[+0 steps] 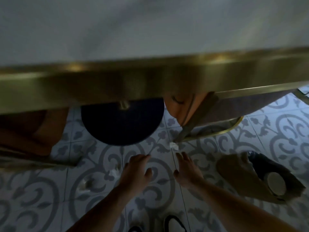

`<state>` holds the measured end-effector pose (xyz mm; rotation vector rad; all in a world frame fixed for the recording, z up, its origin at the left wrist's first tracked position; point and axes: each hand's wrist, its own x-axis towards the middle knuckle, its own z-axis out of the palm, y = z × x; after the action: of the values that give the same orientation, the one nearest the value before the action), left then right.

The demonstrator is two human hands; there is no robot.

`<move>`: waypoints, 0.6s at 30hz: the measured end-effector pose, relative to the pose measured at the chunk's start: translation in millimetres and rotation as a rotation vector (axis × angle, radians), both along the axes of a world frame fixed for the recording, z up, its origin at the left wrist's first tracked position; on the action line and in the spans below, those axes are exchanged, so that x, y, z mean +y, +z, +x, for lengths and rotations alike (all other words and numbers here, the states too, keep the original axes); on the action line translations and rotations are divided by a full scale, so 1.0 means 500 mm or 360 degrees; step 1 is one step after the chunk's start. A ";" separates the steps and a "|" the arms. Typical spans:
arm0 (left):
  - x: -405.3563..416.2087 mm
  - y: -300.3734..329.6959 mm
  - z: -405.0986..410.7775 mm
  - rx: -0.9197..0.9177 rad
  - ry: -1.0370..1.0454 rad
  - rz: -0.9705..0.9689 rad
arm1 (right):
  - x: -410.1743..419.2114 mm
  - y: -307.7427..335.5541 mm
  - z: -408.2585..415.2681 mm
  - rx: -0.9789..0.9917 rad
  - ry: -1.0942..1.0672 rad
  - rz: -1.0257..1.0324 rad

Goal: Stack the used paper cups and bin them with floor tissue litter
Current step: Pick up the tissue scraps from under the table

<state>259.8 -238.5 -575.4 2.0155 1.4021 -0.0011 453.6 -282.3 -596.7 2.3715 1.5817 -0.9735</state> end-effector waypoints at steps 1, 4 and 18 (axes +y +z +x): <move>0.019 -0.036 0.005 0.0006 -0.0043 0.0046 | 0.015 -0.034 0.007 -0.0003 0.0029 0.0017; 0.073 -0.134 0.028 -0.0037 -0.0051 0.0144 | 0.065 -0.139 0.028 -0.0018 0.0082 0.0060; 0.268 -0.390 -0.064 0.0444 -0.0373 0.0627 | 0.280 -0.401 0.092 -0.0316 0.0870 0.0270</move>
<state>227.8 -104.5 -770.6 2.5810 1.4056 -0.1222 499.9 -142.4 -797.2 1.8722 2.1221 -0.4923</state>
